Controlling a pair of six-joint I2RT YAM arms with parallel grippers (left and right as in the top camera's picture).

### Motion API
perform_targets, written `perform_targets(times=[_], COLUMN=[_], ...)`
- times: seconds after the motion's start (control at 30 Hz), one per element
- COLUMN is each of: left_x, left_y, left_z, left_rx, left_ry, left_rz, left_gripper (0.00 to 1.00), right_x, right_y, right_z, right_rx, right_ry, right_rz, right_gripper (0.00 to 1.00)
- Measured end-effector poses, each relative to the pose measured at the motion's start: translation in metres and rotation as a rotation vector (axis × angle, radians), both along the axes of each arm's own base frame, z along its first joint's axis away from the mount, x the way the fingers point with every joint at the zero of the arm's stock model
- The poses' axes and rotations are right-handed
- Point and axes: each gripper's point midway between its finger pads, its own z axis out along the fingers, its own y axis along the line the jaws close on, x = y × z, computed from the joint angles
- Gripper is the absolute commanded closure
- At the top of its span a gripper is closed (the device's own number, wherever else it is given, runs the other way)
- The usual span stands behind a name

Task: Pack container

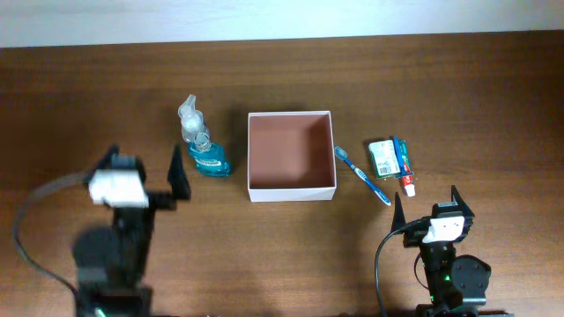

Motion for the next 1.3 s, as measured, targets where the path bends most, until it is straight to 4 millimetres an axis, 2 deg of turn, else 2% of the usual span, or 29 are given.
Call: perform_targets(times=[0.1,0.2,0.27,0.4,0.53,0.73,0.97,1.2,1.3], left_x=[0.029,0.052,0.063,0.078,0.086,0.093,0.094,0.08,0.073], left_y=[-0.018,-0.037,-0.05,-0.079,-0.092,-0.095,-0.067,-0.082,-0.079], left_z=[0.016,0.01,-0.001,-0.037,-0.068,-0.095,-0.122,-0.138,-0.144], left_rx=[-0.014,-0.044,-0.073,-0.155,-0.207,-0.236,-0.17,-0.044,0.001], left_ry=[0.157,0.318,0.411,0.564,0.66,0.736,0.836,0.902,0.929], left_rz=[-0.095,-0.199,-0.277,-0.441,-0.521,-0.53,-0.267,-0.162,-0.077], left_gripper=[0.01,0.01,0.01,0.01,0.01,0.01,0.01,0.01,0.01], right_x=[0.0,0.0,0.0,0.0,0.0,0.0,0.0,0.0,0.0], right_y=[0.0,0.0,0.0,0.0,0.0,0.0,0.0,0.0,0.0], right_z=[0.0,0.0,0.0,0.0,0.0,0.0,0.0,0.0,0.0], right_rx=[0.0,0.0,0.001,0.001,0.001,0.001,0.001,0.001,0.001], right_ry=[0.0,0.0,0.0,0.0,0.0,0.0,0.0,0.0,0.0], right_rz=[0.0,0.0,0.0,0.0,0.0,0.0,0.0,0.0,0.0], right_gripper=[0.01,0.01,0.01,0.02,0.01,0.01,0.01,0.02,0.01])
